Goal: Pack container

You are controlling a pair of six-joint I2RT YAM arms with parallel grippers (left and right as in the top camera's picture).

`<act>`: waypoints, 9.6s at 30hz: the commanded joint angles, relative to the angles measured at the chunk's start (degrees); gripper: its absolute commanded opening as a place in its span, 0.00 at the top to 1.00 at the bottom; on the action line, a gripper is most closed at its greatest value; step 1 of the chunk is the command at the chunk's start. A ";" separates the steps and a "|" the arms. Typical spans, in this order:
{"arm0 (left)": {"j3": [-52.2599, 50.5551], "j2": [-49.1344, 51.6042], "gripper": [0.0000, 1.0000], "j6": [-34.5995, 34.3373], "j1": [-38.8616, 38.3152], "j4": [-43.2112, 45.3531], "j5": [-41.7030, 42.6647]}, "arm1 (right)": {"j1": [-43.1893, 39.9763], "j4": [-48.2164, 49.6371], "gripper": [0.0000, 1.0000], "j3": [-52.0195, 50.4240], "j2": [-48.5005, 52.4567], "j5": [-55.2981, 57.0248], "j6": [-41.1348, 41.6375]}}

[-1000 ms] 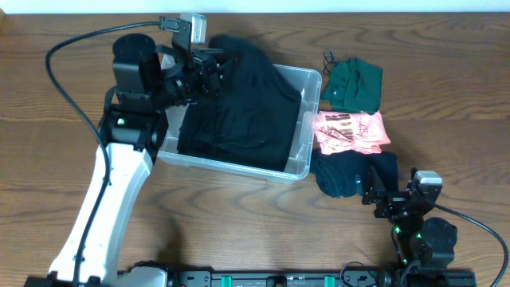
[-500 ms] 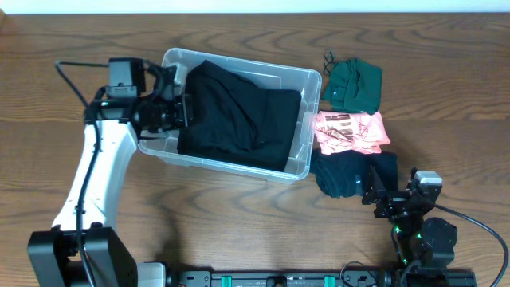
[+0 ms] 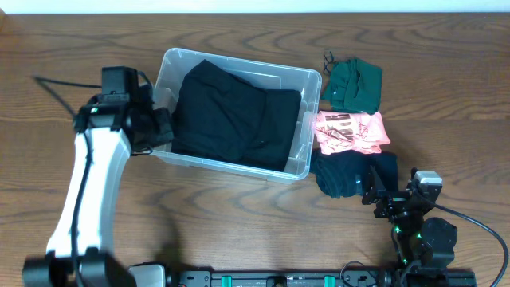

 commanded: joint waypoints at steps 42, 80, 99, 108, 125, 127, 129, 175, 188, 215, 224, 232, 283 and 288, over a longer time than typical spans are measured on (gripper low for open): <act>6.05 17.62 0.51 -7.39 -9.77 20.74 -1.03 | 0.81 -0.13 0.01 -0.09 -0.28 0.15 0.44; 11.89 -9.57 0.02 -9.29 26.10 4.94 -4.28 | 0.81 7.63 0.01 0.02 -0.20 2.93 11.76; 11.89 -8.24 0.02 -9.29 26.10 4.96 -4.26 | 0.79 1.75 0.01 32.96 52.87 -4.04 3.72; 11.89 -8.24 0.02 -9.29 26.10 4.96 -4.26 | 0.20 -3.67 0.01 62.14 78.97 -11.10 -3.26; 11.89 -8.24 0.02 -9.29 26.10 4.94 -4.26 | -15.96 -5.75 0.01 74.55 110.49 -26.80 7.85; 11.89 -8.24 0.02 -9.29 26.10 4.96 -4.26 | -15.65 -5.44 0.02 74.55 112.61 -28.52 8.09; 11.89 -8.24 0.02 -9.29 26.10 4.94 -4.26 | -15.37 -4.90 0.02 74.55 114.55 -29.94 8.22; 11.89 -8.24 0.02 -9.29 26.10 4.96 -4.26 | 4.63 9.20 0.99 74.58 93.61 -54.31 21.46; 11.89 -8.24 0.02 -9.29 26.10 4.96 -4.26 | 25.88 -6.99 0.99 74.03 98.05 -19.02 27.39; 11.89 -8.24 0.02 -9.29 26.10 4.94 -4.26 | 24.94 -16.81 0.09 74.40 90.42 2.97 12.13; 11.89 -8.24 0.02 -9.29 26.10 4.96 -4.26 | 6.78 -19.26 0.03 74.38 81.99 -4.72 9.60; 11.89 -8.24 0.02 -9.29 26.10 4.96 -4.26 | -6.86 -29.70 0.02 74.36 94.62 -10.78 1.53; 11.89 -8.24 0.02 -9.29 26.10 4.96 -4.26 | 9.44 16.09 0.99 74.27 89.90 -53.18 26.08; 11.89 -8.24 0.02 -9.29 26.10 4.96 -4.26 | 23.06 21.00 0.99 74.27 95.65 -37.29 30.53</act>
